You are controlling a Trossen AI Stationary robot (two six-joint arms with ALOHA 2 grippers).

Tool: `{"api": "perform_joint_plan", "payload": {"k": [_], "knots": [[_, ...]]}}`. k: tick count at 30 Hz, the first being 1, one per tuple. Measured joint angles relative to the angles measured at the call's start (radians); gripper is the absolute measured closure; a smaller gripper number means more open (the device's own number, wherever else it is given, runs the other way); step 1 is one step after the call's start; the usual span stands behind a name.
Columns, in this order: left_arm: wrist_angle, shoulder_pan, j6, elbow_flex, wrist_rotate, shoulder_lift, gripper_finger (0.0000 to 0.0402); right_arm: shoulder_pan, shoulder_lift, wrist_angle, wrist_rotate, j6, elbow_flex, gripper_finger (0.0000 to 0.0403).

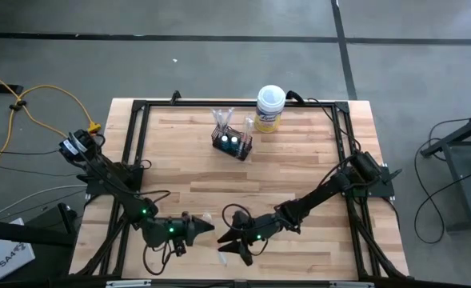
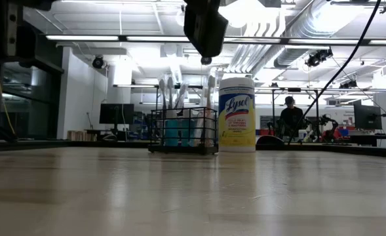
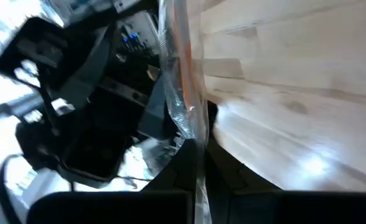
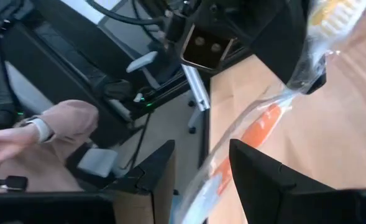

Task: Pick & Place toothbrushing station
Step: Put the orange toothbrush into the black mesh organizer

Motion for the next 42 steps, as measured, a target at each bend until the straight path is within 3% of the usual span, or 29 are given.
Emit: {"api": "perform_joint_plan", "payload": {"k": [6, 16, 30, 42], "knots": [[0.184, 0.0, 0.211, -0.001, 0.004, 0.059, 0.0397, 0.001, 0.0, 0.005, -0.026, 0.02, 0.0, 0.0261], [0.211, 0.002, 0.21, -0.001, 0.006, 0.07, 0.0397, 0.003, -0.016, 0.01, -0.04, -0.008, 0.0, 0.0261], [0.211, -0.069, 0.219, -0.001, -0.026, 0.07, 0.0397, -0.001, -0.085, -0.119, -0.011, -0.029, 0.001, 0.0261], [0.268, -0.009, 0.294, -0.001, 0.019, 0.07, 0.0397, -0.001, -0.084, -0.139, 0.008, -0.028, 0.0, 0.0261]]}}
